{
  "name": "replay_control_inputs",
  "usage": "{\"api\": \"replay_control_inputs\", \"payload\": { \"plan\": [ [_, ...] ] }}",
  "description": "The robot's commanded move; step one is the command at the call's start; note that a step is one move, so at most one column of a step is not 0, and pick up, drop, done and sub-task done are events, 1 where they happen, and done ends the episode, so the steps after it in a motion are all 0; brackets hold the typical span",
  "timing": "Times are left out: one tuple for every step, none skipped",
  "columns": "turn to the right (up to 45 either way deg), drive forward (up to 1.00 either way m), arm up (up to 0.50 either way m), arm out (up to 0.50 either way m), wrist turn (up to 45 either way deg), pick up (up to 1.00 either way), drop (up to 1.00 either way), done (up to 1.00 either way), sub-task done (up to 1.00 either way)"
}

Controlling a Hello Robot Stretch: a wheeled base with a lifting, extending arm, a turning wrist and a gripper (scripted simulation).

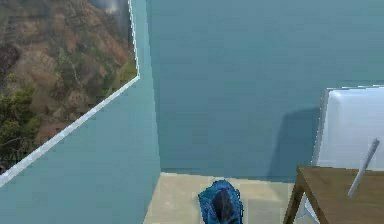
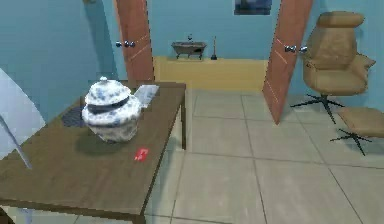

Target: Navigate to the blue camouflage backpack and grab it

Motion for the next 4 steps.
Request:
{"api": "replay_control_inputs", "payload": {
  "plan": [
    [18.0, 0.0, 0.0, 0.0, 0.0, 0.0, 0.0, 0.0, 0.0],
    [0.0, 0.35, 0.0, 0.0, 0.0, 0.0, 0.0, 0.0, 0.0],
    [-45.0, 0.0, 0.0, 0.0, 0.0, 0.0, 0.0, 0.0, 0.0],
    [-45.0, 0.0, 0.0, 0.0, 0.0, 0.0, 0.0, 0.0, 0.0]
  ]
}}
